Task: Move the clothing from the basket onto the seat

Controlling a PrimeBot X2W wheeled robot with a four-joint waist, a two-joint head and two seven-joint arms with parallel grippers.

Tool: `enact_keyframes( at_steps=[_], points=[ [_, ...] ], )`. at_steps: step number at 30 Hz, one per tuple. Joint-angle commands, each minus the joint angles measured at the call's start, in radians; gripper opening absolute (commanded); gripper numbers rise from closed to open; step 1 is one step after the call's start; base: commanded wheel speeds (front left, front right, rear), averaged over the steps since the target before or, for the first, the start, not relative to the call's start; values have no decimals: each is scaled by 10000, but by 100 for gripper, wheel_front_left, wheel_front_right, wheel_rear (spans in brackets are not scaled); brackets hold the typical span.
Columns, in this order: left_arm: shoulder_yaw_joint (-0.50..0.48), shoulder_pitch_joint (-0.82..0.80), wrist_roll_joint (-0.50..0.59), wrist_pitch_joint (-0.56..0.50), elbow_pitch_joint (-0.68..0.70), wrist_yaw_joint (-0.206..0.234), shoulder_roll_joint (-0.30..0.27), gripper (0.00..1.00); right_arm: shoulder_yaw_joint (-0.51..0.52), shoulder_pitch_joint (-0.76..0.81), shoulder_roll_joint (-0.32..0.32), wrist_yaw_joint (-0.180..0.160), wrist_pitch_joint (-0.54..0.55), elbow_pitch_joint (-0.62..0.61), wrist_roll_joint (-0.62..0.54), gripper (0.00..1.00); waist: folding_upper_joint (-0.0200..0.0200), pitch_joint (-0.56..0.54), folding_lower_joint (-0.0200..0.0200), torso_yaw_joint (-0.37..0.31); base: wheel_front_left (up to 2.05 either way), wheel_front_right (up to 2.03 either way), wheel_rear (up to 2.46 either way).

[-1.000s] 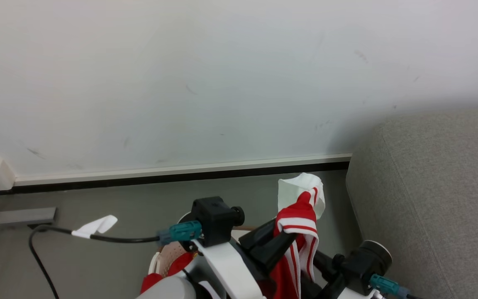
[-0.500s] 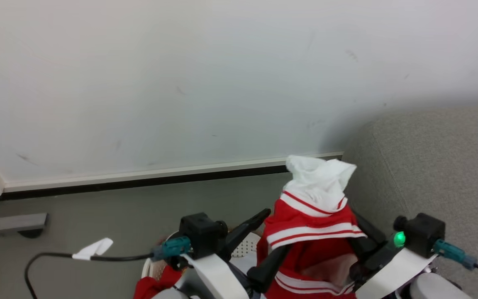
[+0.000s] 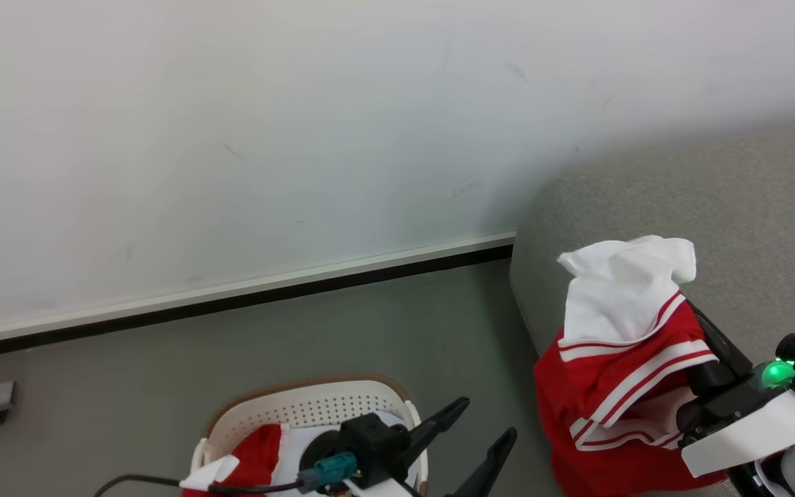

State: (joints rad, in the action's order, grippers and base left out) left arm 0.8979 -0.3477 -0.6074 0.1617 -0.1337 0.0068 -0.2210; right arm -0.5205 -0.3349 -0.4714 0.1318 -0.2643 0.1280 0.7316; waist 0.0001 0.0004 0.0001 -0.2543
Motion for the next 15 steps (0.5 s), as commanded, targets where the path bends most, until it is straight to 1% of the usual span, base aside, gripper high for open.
enact_keyframes(
  at_steps=[1, 8, 15],
  points=[
    [8, 78, 164, 125, -97, -25, 53, 100, 119, 177, -49, -21, -3, -68, -82, 0, -1, 81, -1, -251, 0, 0, 0],
    [101, 9, 214, 383, -560, -35, 207, 100, 875, 577, -160, -23, -1, -281, -235, 0, -1, 193, -1, -883, 0, 0, 0],
    [127, -146, 249, 473, -732, -70, 230, 100, 1389, 856, -75, -21, -2, -441, -317, 0, -1, 312, -1, -1082, 0, 0, 0]
  ],
)
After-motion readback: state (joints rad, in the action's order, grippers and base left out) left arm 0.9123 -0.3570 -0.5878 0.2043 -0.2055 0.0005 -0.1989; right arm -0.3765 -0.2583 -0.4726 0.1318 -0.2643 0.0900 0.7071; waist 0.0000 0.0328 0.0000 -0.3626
